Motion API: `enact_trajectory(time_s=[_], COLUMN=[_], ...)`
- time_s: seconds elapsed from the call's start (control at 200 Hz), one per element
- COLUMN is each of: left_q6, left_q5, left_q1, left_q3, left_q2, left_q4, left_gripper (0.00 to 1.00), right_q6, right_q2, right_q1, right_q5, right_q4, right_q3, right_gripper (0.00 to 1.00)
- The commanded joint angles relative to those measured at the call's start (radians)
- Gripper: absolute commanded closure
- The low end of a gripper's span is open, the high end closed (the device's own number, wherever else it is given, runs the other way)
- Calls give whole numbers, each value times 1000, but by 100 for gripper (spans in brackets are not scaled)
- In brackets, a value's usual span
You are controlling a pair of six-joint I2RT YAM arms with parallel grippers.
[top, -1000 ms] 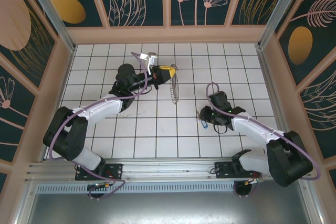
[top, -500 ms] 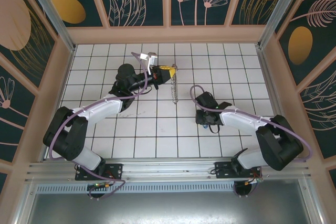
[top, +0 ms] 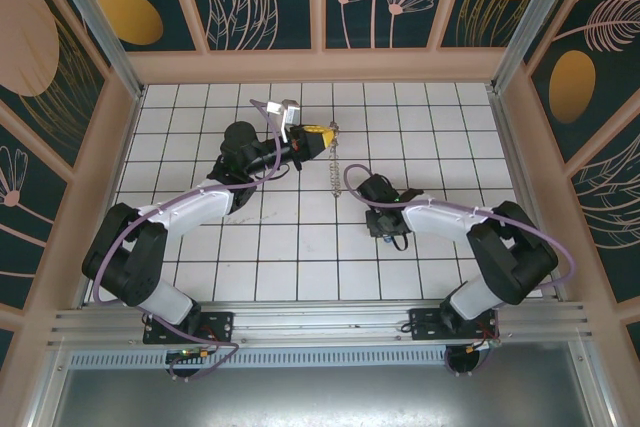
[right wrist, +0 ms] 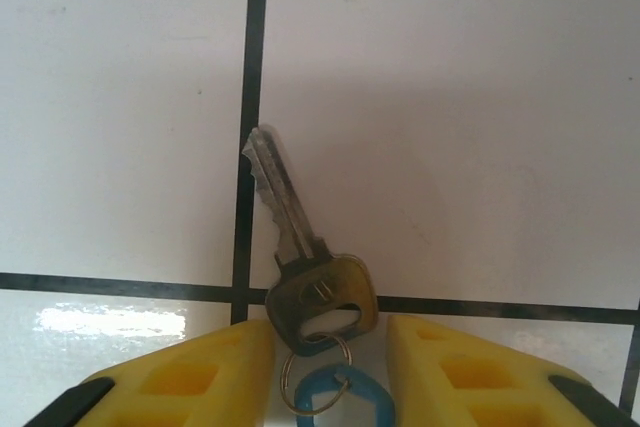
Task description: Put the keys on the keyring
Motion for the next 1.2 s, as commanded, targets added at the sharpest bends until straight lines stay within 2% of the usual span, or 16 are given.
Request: enact_trajectory(time_s=[0.0, 0.175, 0.345, 0.686, 1.016, 1.036, 1.191], left_q6=[-4, -5, -5, -5, -6, -8, -11], left_q5=[2, 2, 3, 3, -1, 1, 1], left_q1=[-5, -6, -5, -5, -5, -4, -4], left_q3=[-3, -4, -3, -4, -7, -7, -3], left_q2=[-19, -20, -18, -19, -17, -17, -12], left_q4=[68, 68, 67, 71, 75, 75, 78], left_gripper=[100, 100, 100, 100, 100, 100, 100], right_q6=[-19, -8, 5, 21, 7, 14, 17], right_q2=[33, 28, 8, -117, -343, -357, -341], right_q1=[5, 3, 2, -55, -130, -164, -206], right_q5=[29, -2, -13, -95, -260, -268, -286], right_q4=[-31, -17, -14, 30, 282, 289, 247], right_q3=[22, 26, 33, 14, -163, -174, -172], right_gripper=[67, 87, 100, 100, 100, 100, 100])
